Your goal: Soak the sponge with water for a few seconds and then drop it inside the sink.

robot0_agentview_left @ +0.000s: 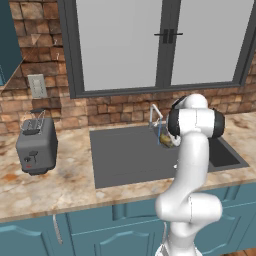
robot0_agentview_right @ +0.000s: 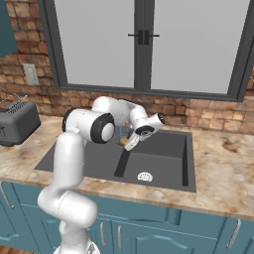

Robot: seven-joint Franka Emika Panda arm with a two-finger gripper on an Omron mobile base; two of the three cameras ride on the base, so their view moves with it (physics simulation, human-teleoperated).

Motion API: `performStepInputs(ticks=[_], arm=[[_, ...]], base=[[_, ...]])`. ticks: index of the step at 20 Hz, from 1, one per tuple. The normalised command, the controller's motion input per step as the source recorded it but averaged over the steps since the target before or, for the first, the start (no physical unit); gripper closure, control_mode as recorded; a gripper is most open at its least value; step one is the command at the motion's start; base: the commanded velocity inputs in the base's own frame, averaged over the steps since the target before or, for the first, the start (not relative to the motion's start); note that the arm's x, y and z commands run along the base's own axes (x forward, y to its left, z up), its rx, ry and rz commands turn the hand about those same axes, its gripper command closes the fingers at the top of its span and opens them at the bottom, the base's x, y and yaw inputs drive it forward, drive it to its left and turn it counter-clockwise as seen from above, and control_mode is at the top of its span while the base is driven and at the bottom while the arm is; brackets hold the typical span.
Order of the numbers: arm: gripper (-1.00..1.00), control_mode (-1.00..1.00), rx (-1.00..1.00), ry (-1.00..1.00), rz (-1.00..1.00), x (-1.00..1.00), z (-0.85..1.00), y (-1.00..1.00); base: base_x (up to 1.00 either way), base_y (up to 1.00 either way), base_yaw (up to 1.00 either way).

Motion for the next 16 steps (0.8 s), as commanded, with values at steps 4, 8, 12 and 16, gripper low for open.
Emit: performStepInputs(ticks=[4, 8, 12, 16], arm=[[1.00, -1.00, 0.00, 0.00, -0.04, -0.53, 0.31, -0.23], [1.00, -1.00, 0.00, 0.04, -0.06, -0.43, 0.41, -0.20], [1.00, -1.00, -0.05, 0.18, -0.06, -0.22, 0.37, -0.18], [1.00, -1.00, -0.12, 0.26, -0.07, -0.07, 0.19, -0.18]], base=[[0.00, 0.00, 0.00], [0.00, 0.00, 0.00], [0.00, 0.00, 0.00], [0.00, 0.00, 0.00]])
